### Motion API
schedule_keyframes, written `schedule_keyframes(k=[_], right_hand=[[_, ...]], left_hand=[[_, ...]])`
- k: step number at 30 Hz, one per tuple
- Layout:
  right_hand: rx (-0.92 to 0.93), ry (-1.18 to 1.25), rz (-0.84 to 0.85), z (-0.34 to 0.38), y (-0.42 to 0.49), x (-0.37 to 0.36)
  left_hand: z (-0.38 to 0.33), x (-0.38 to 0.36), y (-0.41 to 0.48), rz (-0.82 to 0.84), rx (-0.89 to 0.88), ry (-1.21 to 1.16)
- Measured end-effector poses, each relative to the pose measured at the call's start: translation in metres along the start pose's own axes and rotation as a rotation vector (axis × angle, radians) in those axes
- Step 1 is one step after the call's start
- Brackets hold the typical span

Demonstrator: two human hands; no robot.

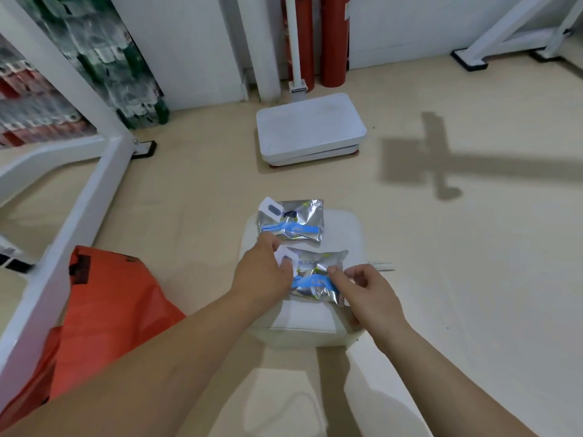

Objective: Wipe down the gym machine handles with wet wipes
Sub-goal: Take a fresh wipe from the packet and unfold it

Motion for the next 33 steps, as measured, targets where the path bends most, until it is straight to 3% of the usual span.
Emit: schedule_keyframes(k=[4, 6, 10, 14, 20, 27, 33], right_hand=[[0.046, -0.1, -0.025, 0.005, 0.004, -0.002], [0.051, -0.112, -0.024, 0.005, 0.004, -0.004], [0.061, -0.088, 0.011, 0.001, 0.001, -0.011], [0.071, -0.027, 0.075, -0.003, 0.001, -0.013], [0.11, -0.039, 0.121, -0.006, 0.001, -0.016], [0.161, -0.059, 0.113, -0.001, 0.001, -0.012], [0.15, -0.016, 0.097, -0.003, -0.004, -0.012]], left_hand=[[-0.019, -0.011, -0.003, 0.091, -0.264, 0.058], [-0.021, -0.026, -0.006, 0.158, -0.291, 0.149], [-0.026, -0.032, -0.004, 0.093, -0.268, 0.183], [-0.036, -0.033, 0.003, 0.14, -0.203, 0.305], [-0.029, -0.039, 0.002, 0.15, -0.083, 0.272], [-0.039, -0.054, -0.006, 0.177, -0.106, 0.533], [-0.033, -0.058, -0.006, 0.249, -0.036, 0.432]])
Point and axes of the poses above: each hand's wrist, its own y-axis towards the middle knuckle, its own x-axis out of the back of the hand, z = x × y, the point moved 9 cm from there along y, towards the middle knuckle, and after that the axes turned 2 degrees about -x, right-handed, at the moved point
